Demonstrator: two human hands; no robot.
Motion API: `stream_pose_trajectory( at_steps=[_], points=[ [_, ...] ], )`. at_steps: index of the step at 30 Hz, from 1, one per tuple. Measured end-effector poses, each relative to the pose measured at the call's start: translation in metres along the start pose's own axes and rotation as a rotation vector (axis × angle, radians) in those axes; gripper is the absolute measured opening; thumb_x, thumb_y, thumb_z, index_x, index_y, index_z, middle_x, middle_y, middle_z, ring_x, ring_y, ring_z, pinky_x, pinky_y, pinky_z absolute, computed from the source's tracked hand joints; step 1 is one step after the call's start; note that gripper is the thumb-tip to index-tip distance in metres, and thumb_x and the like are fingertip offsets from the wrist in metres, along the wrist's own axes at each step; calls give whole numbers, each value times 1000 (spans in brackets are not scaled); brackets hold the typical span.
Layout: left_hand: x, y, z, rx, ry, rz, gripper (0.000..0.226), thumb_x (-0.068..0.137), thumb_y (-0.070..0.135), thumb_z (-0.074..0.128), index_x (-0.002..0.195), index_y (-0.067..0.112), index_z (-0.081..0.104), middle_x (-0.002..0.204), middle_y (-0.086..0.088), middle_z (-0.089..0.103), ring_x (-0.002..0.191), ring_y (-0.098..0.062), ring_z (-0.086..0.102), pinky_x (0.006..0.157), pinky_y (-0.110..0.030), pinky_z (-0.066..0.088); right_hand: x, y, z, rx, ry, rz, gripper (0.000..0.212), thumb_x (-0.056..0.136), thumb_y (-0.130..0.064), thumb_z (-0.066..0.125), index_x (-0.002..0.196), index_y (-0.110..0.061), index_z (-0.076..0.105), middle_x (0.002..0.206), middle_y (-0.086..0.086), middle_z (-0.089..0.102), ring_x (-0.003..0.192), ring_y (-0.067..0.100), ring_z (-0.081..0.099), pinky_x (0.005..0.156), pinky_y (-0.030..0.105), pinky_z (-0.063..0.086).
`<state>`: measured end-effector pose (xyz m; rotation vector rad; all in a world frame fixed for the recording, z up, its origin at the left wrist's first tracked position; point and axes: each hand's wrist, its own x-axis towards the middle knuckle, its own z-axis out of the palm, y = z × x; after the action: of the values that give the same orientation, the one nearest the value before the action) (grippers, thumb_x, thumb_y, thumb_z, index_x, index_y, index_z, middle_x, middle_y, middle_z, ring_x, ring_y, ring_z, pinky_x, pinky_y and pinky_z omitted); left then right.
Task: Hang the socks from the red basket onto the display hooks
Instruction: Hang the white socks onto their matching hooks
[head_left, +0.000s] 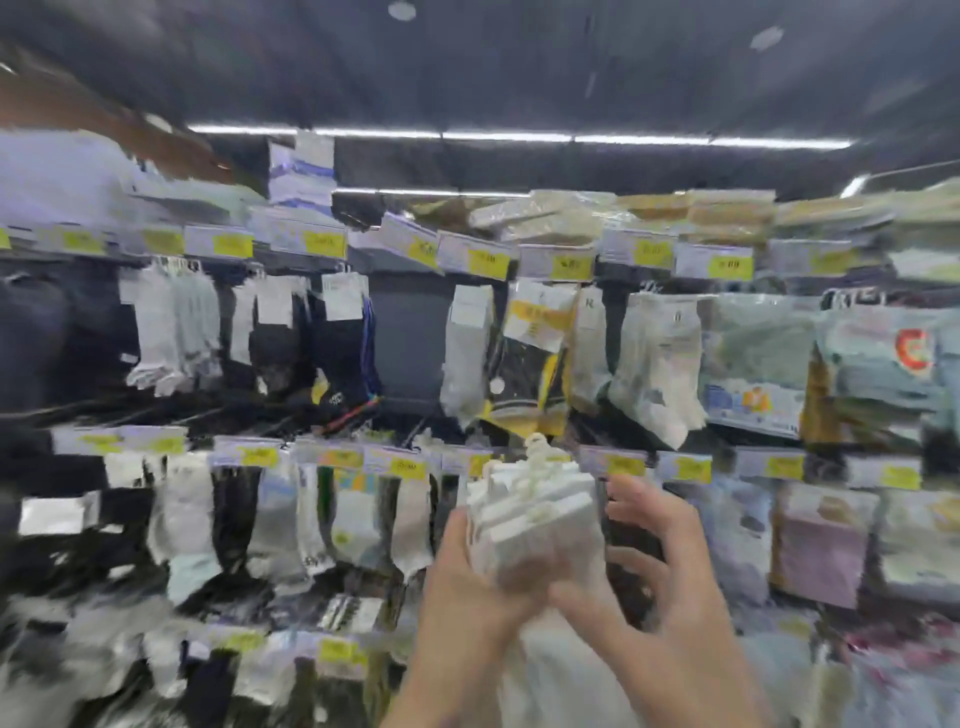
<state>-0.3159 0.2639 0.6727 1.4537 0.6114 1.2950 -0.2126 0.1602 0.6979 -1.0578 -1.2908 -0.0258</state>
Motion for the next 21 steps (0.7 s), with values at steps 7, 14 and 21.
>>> stream_pose_trajectory(
  at_steps=[7,14,21],
  points=[
    [-5,31,-31,-93,-109,64,64,49,34,90,108,35,65,100,3,79,94,-15,76,76,-28,60,26,-22,41,67,110,12,46,65,-35,82,103,-46,59,100,-21,67,94,-2,63,73,8,46],
    [8,25,-42,-242,-314,-78,70,63,49,87,126,32,61,125,-6,71,115,-26,69,96,-47,53,51,0,37,150,89,67,28,75,-34,79,99,-41,65,96,-15,70,86,2,66,70,15,52],
    [10,-31,-33,-488,-238,-370,75,65,31,83,135,20,58,127,-13,70,116,-32,67,90,-43,59,43,61,34,309,48,300,27,80,-7,78,100,-16,62,91,-8,76,82,8,72,68,18,55]
  ],
)
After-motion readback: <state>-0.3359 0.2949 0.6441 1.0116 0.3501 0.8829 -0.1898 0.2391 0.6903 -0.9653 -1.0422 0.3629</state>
